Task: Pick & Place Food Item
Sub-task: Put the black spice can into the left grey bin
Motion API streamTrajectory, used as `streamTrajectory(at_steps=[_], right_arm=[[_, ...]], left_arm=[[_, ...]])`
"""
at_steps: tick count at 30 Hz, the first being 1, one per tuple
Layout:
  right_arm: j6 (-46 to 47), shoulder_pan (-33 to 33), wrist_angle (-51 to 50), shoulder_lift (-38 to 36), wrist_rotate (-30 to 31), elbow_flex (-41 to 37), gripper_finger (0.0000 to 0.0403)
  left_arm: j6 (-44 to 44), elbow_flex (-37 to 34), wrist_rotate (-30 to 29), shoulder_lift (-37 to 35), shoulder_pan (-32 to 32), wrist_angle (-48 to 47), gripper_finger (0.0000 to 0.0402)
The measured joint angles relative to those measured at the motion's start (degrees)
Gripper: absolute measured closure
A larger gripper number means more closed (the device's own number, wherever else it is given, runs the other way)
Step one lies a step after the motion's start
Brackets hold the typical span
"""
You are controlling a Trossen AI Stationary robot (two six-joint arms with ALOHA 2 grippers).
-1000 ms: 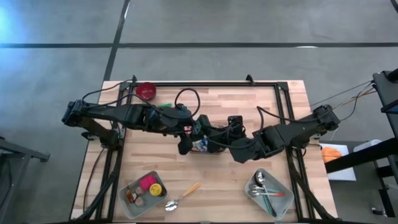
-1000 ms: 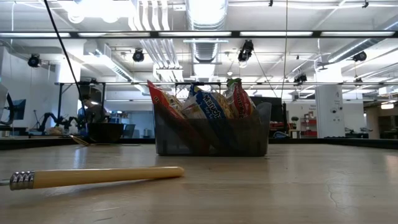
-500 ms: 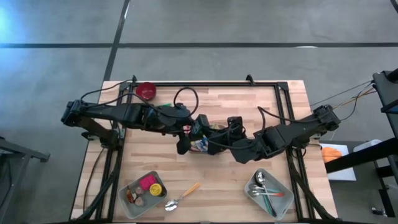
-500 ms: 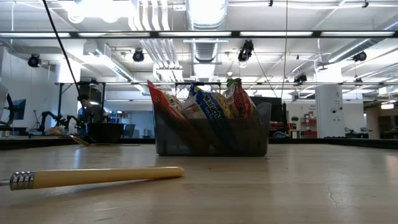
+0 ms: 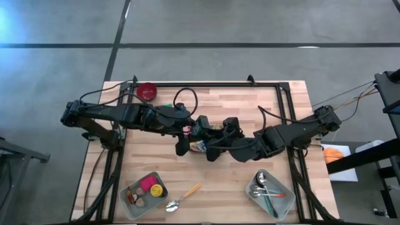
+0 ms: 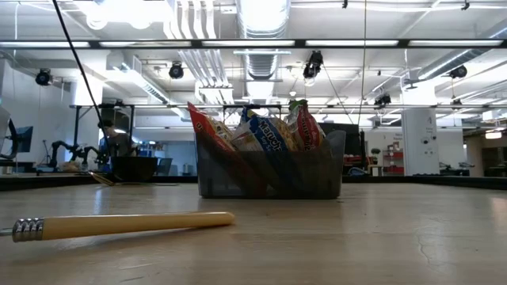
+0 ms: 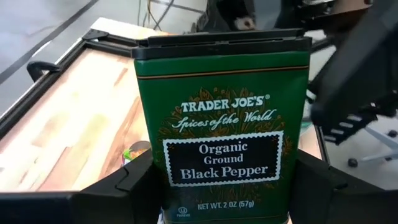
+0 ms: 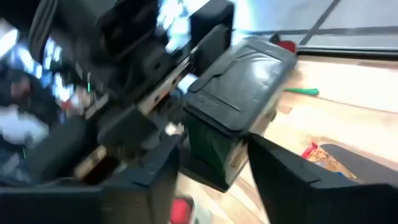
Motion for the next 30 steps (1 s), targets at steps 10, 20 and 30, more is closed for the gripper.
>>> streamTrajectory(at_steps=[10,20,30], right_arm=[[-8.4,0.6,2.1,-1.1,-7.3,0.0,0.0111],[-22.3,1.1,21.6,-1.5,-7.0,0.0,0.0078],[-26.1,1.1,24.7,-1.5,-6.4,0.1,0.0080]], left_arm=[[-1.1,0.0,15.4,-1.4,-0.2,1.0,0.0153],[-2.2,0.0,22.5,-5.5,-0.4,12.1,0.0153],[-3.0,-0.3,23.7,-5.4,-0.4,16.7,0.0153]])
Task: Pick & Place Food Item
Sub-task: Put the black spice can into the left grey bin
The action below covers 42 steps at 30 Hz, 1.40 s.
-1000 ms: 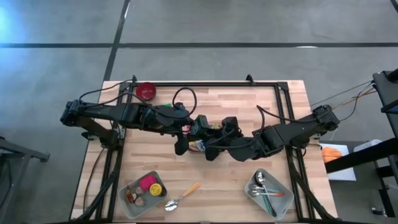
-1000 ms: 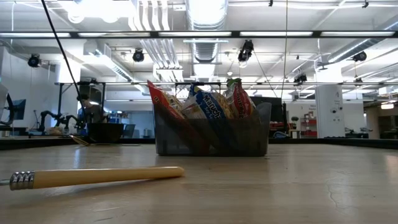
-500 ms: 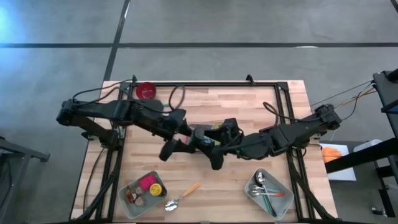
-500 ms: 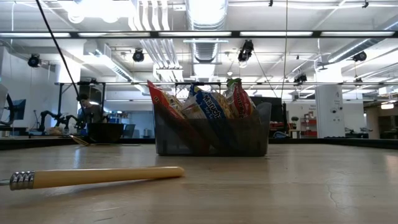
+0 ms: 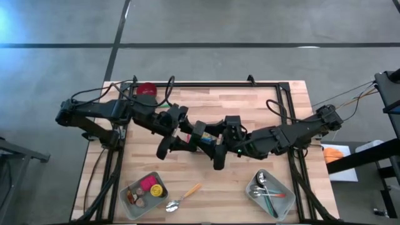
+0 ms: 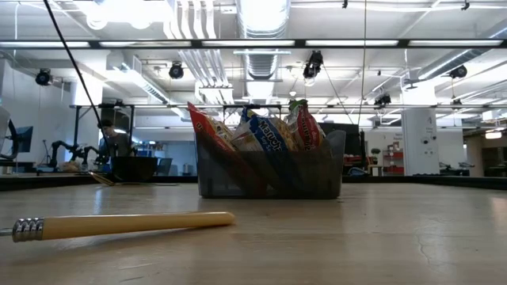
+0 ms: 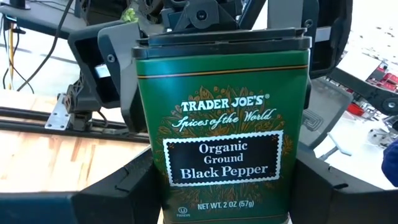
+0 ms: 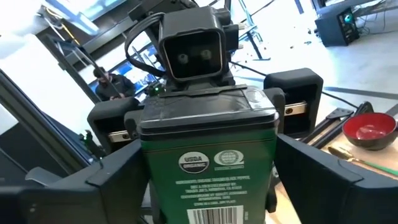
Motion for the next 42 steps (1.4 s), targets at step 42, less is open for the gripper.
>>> streamTrajectory(at_steps=[42], right_arm=[[-15.8,1.5,-5.9,-0.2,-5.3,-0.2,0.0156]], left_arm=[[-14.6,0.3,-0.5,-0.7,0.1,-8.2,0.0051]])
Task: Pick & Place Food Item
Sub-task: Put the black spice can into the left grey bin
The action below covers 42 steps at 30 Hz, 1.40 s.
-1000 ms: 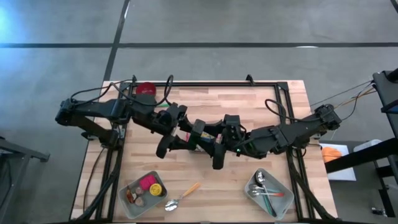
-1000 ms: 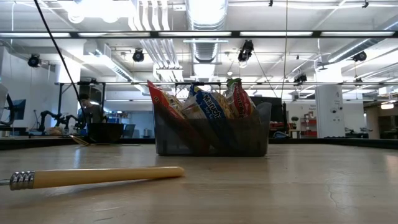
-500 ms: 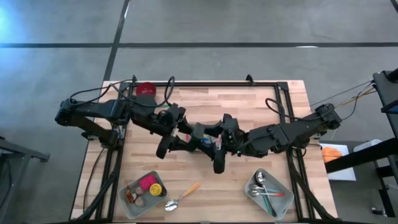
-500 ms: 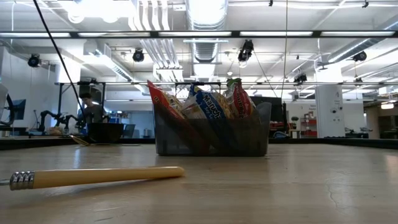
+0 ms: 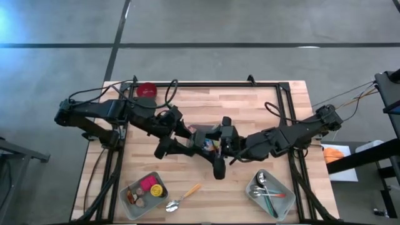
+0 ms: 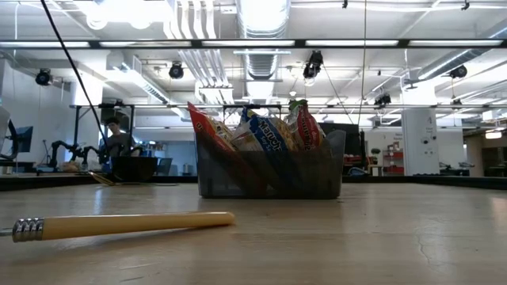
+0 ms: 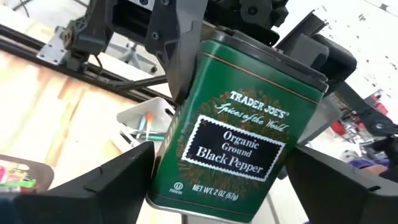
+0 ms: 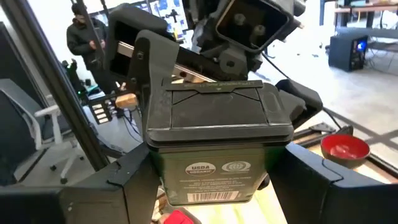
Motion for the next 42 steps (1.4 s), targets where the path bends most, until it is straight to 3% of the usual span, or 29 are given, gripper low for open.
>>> streamTrajectory(at_steps=[14,22,29,42], right_arm=[[-1.6,0.0,0.1,-0.7,0.0,0.0,0.0156],[5.3,-0.3,-13.6,-0.9,4.6,0.1,0.0156],[12.1,-2.2,-23.0,2.1,4.8,0.1,0.0156],[13.7,-3.7,-25.1,6.8,1.5,0.1,0.0156]], left_arm=[[0.8,0.0,-0.8,-3.4,0.2,-2.6,0.0042],[-4.8,0.0,-2.9,-5.4,0.4,-7.6,0.0041],[-9.0,-0.1,-6.2,-3.4,0.4,-7.4,0.0041],[-13.9,-0.1,-6.4,2.5,1.1,-12.3,0.0041]])
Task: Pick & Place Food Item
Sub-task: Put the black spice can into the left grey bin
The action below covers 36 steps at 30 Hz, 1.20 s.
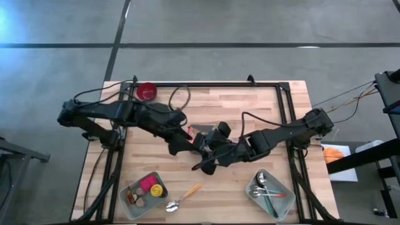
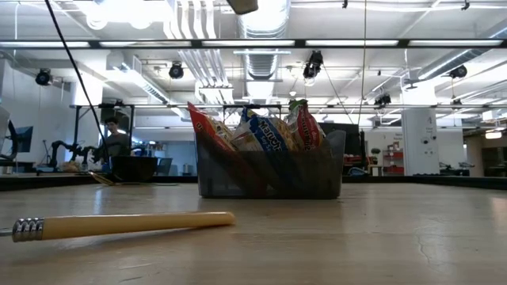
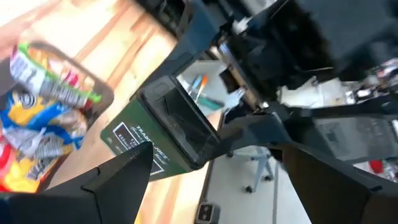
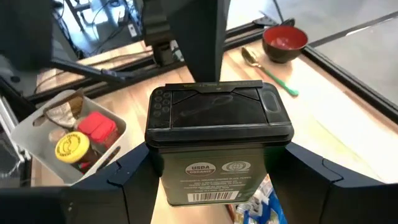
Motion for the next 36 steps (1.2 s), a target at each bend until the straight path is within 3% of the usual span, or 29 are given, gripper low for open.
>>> streamTrajectory(at_steps=[14,31,36], right_arm=[[-1.8,-1.4,-1.2,3.3,-8.1,0.0,0.0156],[-0.3,-3.2,-1.5,5.1,-8.6,0.9,0.0156],[-0.3,-3.3,-1.3,5.1,-8.3,0.9,0.0156]], left_arm=[[-0.2,0.0,1.1,5.5,3.5,-9.4,0.0041],[-0.8,0.0,1.6,9.5,3.8,-9.8,0.0042],[0.3,0.1,1.2,9.5,4.5,-10.1,0.0066]])
